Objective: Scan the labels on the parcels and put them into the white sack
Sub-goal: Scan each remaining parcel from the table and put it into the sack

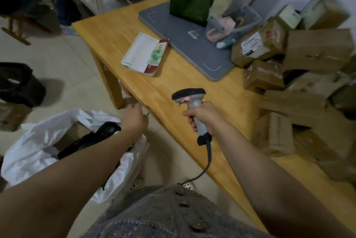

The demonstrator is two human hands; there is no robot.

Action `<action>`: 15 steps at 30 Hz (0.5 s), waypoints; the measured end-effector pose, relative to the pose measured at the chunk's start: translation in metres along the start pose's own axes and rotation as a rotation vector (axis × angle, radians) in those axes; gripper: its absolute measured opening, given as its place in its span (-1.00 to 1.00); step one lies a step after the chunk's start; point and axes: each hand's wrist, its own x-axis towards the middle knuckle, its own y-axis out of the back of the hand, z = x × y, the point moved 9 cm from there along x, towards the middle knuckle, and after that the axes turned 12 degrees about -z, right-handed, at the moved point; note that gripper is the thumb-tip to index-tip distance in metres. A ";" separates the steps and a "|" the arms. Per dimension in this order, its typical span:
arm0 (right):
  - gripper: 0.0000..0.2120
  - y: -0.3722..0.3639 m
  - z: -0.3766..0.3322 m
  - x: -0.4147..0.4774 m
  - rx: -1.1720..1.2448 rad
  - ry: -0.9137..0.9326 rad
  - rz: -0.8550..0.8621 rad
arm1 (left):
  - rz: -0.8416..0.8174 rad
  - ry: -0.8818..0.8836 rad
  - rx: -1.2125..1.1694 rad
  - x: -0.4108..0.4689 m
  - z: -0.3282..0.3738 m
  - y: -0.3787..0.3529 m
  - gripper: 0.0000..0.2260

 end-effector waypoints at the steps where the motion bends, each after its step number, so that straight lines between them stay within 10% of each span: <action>1: -0.85 0.011 0.005 -0.005 0.031 0.006 0.030 | 0.001 -0.085 0.014 0.001 0.029 -0.006 -0.58; 9: -0.83 0.140 0.073 -0.075 0.327 0.083 0.488 | -0.220 -0.629 0.161 -0.032 0.230 -0.101 -0.56; 15: -0.82 0.224 0.151 -0.142 0.541 0.091 0.925 | -0.507 -0.716 0.117 -0.071 0.312 -0.177 -0.55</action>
